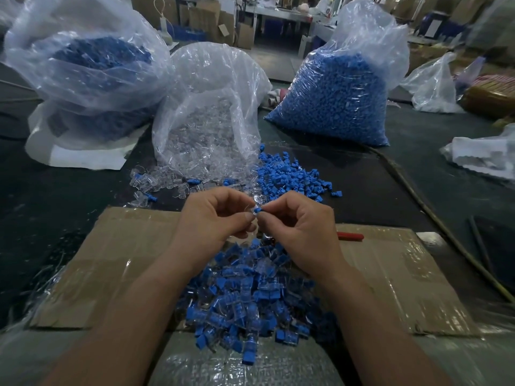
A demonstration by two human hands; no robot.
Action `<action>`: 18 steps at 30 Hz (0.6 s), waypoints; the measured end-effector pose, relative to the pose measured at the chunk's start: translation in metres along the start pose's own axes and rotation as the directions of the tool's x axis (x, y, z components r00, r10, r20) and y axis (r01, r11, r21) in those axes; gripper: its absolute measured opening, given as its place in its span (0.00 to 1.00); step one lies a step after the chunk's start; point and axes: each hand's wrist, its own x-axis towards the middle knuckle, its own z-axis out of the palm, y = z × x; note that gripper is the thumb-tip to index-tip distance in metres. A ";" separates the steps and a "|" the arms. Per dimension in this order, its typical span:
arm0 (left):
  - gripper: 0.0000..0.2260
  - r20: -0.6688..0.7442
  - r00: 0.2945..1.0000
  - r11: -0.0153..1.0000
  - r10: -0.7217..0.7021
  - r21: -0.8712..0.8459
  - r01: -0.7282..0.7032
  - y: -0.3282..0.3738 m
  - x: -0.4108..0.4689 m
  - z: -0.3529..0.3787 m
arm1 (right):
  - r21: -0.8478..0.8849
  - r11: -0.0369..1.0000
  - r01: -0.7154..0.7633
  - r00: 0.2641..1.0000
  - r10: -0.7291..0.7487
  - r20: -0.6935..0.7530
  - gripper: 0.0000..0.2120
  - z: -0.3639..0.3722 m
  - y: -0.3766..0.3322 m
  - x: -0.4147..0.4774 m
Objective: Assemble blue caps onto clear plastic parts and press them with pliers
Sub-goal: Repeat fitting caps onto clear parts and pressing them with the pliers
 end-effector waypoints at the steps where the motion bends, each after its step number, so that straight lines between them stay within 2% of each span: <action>1: 0.10 0.002 1.000 1.000 0.004 0.010 -0.004 0.000 0.000 0.000 | 0.004 1.000 -0.007 1.000 0.007 0.003 0.13 0.000 0.001 0.000; 4: 0.09 0.017 1.000 0.999 0.019 0.030 -0.019 0.000 -0.001 0.002 | 0.014 1.000 -0.024 1.000 0.024 0.005 0.12 0.001 0.002 0.000; 8: 0.08 0.022 1.000 1.000 0.002 -0.027 -0.001 0.001 -0.001 0.001 | 0.004 1.000 -0.011 1.000 0.011 0.006 0.10 -0.001 0.001 0.001; 10: 0.08 0.027 0.999 0.997 -0.017 -0.069 0.019 0.001 -0.001 0.000 | -0.024 1.000 0.003 1.000 -0.003 0.016 0.12 -0.003 0.000 0.002; 14: 0.07 0.072 0.995 0.987 -0.070 -0.140 0.080 0.002 0.000 -0.003 | 0.135 0.991 -0.022 0.995 0.008 0.101 0.15 -0.004 0.000 0.003; 18: 0.05 0.063 0.994 0.987 -0.086 -0.127 0.094 0.002 0.001 -0.003 | 0.166 0.986 0.011 0.996 -0.025 0.082 0.15 -0.002 0.004 0.002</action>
